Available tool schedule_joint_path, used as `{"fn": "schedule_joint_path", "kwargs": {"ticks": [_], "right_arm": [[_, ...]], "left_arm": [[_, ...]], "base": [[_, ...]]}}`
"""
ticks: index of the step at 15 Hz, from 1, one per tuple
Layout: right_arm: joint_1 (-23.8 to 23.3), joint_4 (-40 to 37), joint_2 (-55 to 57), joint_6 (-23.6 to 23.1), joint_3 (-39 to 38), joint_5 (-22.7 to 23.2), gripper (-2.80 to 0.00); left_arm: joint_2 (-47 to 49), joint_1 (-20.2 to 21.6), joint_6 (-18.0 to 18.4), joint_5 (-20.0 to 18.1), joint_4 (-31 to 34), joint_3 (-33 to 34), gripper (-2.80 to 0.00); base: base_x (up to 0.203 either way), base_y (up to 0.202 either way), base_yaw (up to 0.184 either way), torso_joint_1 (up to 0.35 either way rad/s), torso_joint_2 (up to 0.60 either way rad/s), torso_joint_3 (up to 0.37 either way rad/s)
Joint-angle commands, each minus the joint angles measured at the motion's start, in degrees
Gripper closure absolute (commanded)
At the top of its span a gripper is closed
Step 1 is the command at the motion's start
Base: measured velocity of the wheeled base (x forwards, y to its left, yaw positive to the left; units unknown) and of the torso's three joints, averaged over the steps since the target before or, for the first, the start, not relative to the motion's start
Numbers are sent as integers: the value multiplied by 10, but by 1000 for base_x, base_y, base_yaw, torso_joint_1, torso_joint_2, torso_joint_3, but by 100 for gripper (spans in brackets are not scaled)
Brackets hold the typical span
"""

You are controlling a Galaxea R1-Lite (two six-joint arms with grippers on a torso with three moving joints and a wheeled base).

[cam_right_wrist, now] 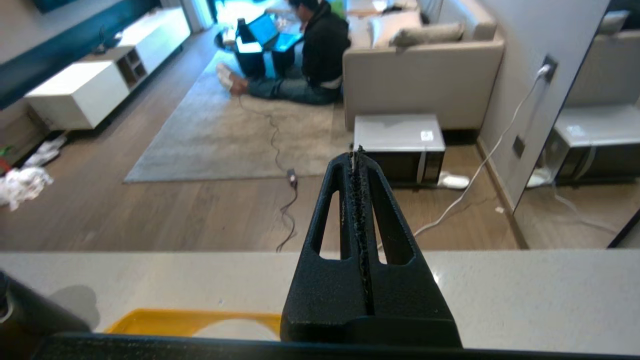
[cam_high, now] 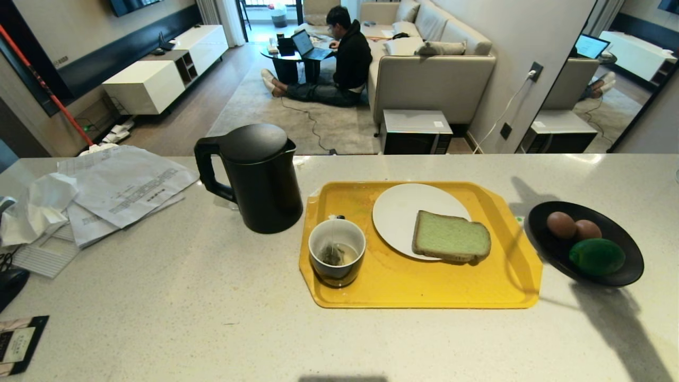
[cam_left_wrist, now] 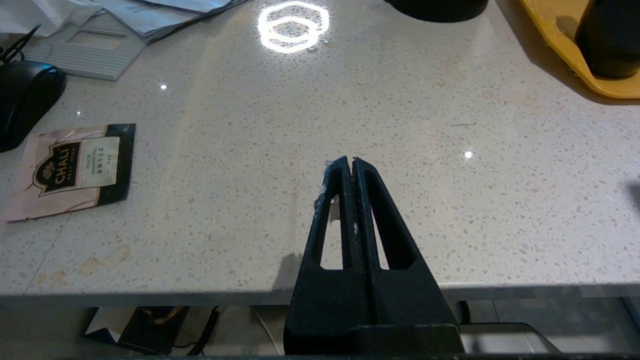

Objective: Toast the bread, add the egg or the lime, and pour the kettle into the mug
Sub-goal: Pick up the bread slice

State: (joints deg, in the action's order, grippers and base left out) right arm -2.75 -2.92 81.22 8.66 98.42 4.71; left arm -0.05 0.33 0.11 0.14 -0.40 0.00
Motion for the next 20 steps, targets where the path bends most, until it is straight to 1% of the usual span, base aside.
{"fn": "schedule_joint_path", "kwargs": {"ticks": [1,3,6,8,9,11,12,17,20], "right_arm": [[-11,-37,6,7,12,29,0],[-35,-84,4,61,24,89,0],[-82,-149,4,144,40,206,0],[-102,-187,6,190,38,257,0],[-103,-203,6,197,34,266,0],[-104,-236,9,222,29,267,0],[-104,-246,9,224,21,268,0],[-103,-249,16,222,-59,271,0],[-103,-247,44,226,-114,274,0]], "left_arm": [[0,0,0,0,0,0,0],[0,0,0,0,0,0,0],[0,0,0,0,0,0,0],[0,0,0,-1,0,0,0],[0,0,0,0,0,0,0],[0,0,0,-1,0,0,0],[0,0,0,0,0,0,0],[0,0,0,0,0,0,0],[0,0,0,0,0,0,0]], "base": [[0,0,0,0,0,0],[0,0,0,0,0,0],[0,0,0,0,0,0],[0,0,0,0,0,0],[0,0,0,0,0,0],[0,0,0,0,0,0],[0,0,0,0,0,0],[0,0,0,0,0,0],[0,0,0,0,0,0]]}}
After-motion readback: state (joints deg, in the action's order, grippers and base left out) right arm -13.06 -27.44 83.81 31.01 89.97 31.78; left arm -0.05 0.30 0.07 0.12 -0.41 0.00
